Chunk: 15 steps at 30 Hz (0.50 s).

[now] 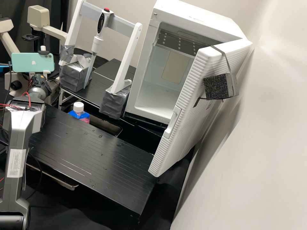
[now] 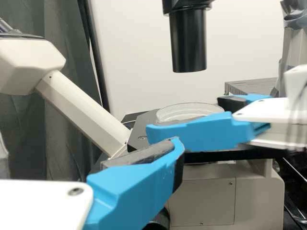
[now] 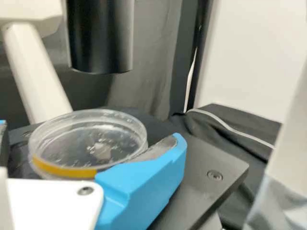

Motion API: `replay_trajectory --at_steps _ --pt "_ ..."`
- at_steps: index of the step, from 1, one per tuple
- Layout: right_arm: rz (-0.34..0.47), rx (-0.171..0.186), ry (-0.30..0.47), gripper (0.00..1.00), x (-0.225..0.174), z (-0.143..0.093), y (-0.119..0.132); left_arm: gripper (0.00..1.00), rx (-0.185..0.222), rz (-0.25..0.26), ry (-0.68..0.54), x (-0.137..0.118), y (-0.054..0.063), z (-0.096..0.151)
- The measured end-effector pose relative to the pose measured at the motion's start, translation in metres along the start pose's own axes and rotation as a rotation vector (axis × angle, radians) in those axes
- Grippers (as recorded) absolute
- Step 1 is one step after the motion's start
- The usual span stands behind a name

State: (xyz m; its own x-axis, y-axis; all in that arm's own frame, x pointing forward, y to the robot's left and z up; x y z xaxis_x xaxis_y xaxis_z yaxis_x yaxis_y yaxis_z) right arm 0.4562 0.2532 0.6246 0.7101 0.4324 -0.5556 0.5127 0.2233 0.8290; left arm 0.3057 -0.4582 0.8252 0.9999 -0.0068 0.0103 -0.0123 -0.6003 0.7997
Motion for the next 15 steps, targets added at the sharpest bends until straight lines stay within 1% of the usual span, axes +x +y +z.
replay_trajectory --at_steps 3,5,8,11,15 --pt "0.000 0.000 0.008 1.00 -0.013 -0.002 0.006 1.00 0.000 0.000 0.000 0.000 0.000 0.000" --pt "-0.007 -0.013 0.018 1.00 -0.024 -0.003 0.009 1.00 0.000 0.000 0.000 0.000 0.000 0.000" --pt "-0.013 -0.014 0.036 1.00 -0.039 -0.006 0.011 1.00 0.000 0.000 0.000 0.000 0.000 0.000" --pt "-0.021 -0.031 0.076 1.00 -0.056 -0.012 0.013 1.00 0.000 0.000 0.000 0.000 0.000 0.000" --pt "-0.016 -0.026 0.128 1.00 -0.079 -0.019 0.017 1.00 0.000 0.000 0.000 0.000 0.000 0.000"
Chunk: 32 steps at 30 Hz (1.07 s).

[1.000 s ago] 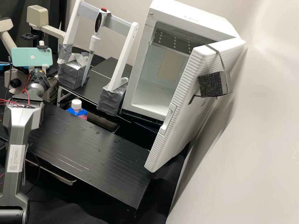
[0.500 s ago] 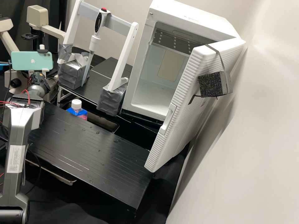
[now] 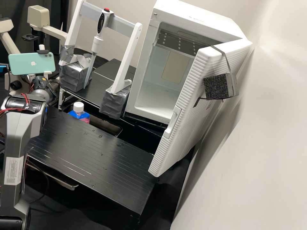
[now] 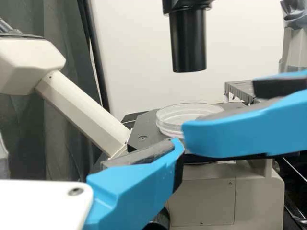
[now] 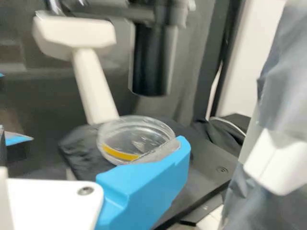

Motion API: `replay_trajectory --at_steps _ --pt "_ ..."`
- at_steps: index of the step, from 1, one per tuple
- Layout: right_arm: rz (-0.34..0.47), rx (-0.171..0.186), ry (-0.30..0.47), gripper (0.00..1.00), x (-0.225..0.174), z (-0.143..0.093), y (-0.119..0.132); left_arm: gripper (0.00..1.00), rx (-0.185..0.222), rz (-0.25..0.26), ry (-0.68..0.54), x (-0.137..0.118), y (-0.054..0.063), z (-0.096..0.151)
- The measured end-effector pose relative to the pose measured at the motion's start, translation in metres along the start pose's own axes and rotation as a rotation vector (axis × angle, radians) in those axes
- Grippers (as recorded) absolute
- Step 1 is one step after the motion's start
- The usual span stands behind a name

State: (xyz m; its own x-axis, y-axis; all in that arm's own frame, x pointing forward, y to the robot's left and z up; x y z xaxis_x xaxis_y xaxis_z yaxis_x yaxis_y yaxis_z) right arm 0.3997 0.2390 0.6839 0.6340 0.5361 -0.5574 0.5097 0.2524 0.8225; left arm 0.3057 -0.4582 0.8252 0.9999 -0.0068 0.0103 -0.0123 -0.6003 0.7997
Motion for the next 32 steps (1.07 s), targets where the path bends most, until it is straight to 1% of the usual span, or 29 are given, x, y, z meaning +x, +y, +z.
replay_trajectory --at_steps 2,5,9,11,14,17,19,22,23,24,26,27,29,32 --pt "0.005 0.008 0.019 1.00 -0.015 -0.004 0.002 1.00 0.000 0.000 0.000 0.000 0.000 0.000" --pt "0.046 0.006 0.055 1.00 -0.040 -0.010 0.007 1.00 0.000 0.000 0.000 0.000 0.000 0.000" --pt "0.123 -0.039 0.086 1.00 -0.073 -0.018 0.012 1.00 0.000 0.000 0.000 0.000 0.000 0.000" --pt "0.174 -0.057 0.098 1.00 -0.092 -0.023 0.013 1.00 0.000 0.000 0.000 0.000 0.000 0.000" --pt "0.267 -0.102 0.106 1.00 -0.128 -0.029 0.013 1.00 0.000 0.000 0.000 0.000 0.000 0.000" --pt "0.376 -0.120 0.084 1.00 -0.155 -0.033 0.012 1.00 0.000 0.000 0.000 0.000 0.000 0.000" --pt "0.466 -0.120 0.051 1.00 -0.175 -0.034 0.010 1.00 0.000 0.000 0.000 0.000 0.000 0.000" --pt "0.618 -0.101 -0.037 1.00 -0.197 -0.031 0.009 1.00 0.000 0.000 0.000 0.000 0.000 0.000" --pt "0.669 -0.086 -0.083 1.00 -0.204 -0.028 0.008 1.00 0.000 0.000 0.000 0.000 0.000 0.000" --pt "0.719 -0.063 -0.136 1.00 -0.212 -0.026 0.005 1.00 0.000 0.000 0.000 0.000 0.000 0.000" --pt "0.784 -0.020 -0.222 1.00 -0.221 -0.019 0.002 1.00 0.000 0.000 0.000 0.000 0.000 0.000" --pt "0.796 -0.002 -0.251 1.00 -0.224 -0.015 0.000 1.00 0.000 0.000 0.000 0.000 0.000 0.000" --pt "0.790 0.014 -0.267 1.00 -0.230 -0.009 -0.002 1.00 0.000 0.000 0.000 0.000 0.000 0.000" --pt "0.761 0.081 -0.246 1.00 -0.241 0.002 -0.006 1.00 0.000 0.000 0.000 0.000 0.000 0.000"
